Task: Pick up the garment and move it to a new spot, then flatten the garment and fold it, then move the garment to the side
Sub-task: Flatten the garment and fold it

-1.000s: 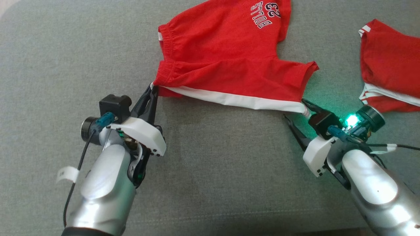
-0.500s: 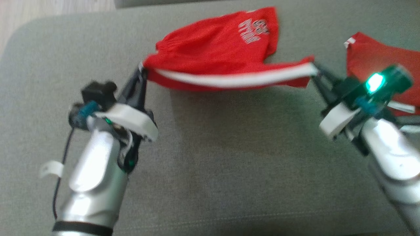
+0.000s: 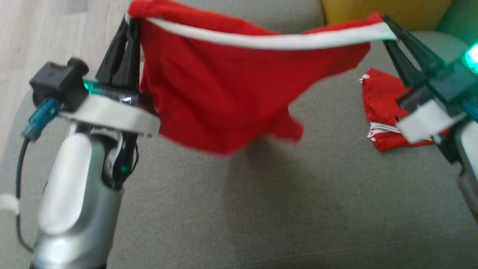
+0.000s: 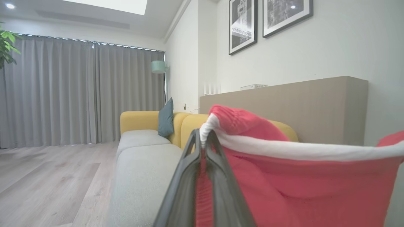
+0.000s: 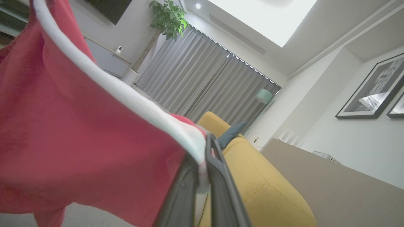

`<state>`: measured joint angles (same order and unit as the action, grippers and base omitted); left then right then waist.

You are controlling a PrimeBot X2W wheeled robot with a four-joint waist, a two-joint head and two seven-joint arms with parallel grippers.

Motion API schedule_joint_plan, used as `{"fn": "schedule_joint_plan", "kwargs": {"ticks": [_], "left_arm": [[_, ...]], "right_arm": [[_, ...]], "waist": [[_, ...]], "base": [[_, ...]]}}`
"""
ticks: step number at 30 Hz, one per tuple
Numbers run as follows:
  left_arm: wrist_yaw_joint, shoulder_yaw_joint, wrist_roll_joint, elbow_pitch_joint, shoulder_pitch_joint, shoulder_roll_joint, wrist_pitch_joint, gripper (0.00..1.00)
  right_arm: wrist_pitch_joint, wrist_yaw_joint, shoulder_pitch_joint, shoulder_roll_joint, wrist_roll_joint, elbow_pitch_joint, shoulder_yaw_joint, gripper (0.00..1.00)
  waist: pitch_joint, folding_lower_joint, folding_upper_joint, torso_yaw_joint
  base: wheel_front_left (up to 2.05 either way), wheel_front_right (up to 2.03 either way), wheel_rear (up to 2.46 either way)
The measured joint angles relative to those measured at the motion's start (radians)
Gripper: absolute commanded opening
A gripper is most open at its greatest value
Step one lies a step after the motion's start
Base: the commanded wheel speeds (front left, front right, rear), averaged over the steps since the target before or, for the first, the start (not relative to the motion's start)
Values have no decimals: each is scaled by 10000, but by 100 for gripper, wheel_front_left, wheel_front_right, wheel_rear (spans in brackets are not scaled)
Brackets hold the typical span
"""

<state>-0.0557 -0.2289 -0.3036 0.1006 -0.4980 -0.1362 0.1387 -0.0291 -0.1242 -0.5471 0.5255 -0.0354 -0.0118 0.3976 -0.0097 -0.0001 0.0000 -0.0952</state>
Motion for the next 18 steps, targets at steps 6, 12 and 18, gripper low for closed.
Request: {"fn": "schedule_joint_plan", "kwargs": {"ticks": [6, 12, 18], "left_arm": [[117, -146, 10, -1835, 711, -508, -1396, 0], [-67, -173, -192, -1358, -253, -792, -2445, 0], [-431, -176, -332, 930, -4109, -836, -2731, 0]], "right_arm": [[949, 0, 1191, 238, -15, 1624, -782, 0], [1620, 0, 335, 598, -497, 1590, -430, 0], [1691, 0, -4102, 865, -1101, -533, 1072, 0]], "waist": [[-37, 0, 0, -35], [613, 0, 0, -1], [2048, 1, 0, 29]], "base": [[0, 0, 0], [0, 0, 0], [0, 0, 0]]}}
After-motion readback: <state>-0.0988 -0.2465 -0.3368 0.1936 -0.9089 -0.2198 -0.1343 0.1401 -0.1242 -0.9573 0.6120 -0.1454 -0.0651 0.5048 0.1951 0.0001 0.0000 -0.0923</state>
